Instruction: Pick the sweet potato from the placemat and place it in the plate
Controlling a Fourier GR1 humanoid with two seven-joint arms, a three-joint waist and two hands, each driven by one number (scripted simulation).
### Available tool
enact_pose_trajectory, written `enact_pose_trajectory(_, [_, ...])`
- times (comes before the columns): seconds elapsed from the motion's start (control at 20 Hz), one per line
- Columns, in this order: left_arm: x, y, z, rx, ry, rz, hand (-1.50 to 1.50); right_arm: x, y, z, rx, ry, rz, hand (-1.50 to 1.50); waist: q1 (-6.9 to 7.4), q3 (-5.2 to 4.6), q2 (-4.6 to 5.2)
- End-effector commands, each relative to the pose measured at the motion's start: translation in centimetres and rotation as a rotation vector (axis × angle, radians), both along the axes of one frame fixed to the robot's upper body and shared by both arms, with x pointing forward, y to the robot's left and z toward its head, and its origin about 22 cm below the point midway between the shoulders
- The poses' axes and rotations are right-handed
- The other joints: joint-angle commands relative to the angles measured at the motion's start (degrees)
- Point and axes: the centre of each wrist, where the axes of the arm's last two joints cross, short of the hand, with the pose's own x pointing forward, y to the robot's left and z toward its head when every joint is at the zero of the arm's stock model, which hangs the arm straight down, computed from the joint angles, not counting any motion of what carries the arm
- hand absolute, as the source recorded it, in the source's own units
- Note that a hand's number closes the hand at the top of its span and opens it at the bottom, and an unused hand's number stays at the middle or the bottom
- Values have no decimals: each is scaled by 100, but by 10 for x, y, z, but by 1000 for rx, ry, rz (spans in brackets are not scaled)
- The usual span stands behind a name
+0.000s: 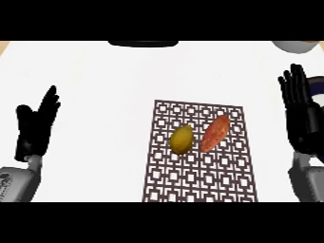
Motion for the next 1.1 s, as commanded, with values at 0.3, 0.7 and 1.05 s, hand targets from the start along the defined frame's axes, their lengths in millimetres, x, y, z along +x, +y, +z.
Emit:
enact_pose_trajectory(0.3, [-34,-27,-43,-185,148,-63,0,-33,-117,19,-589,247,-414,150,-350,-109,160])
enact_pose_trajectory(0.7, [-60,-41,-71,-295,194,-115,0,-72,-37,3,-150,-19,-797,-150,-148,112,-83])
enact_pose_trajectory(1.05, [-41,-40,-52,-287,186,-126,0,-99,-26,23,-377,223,-623,-150,-124,99,-64])
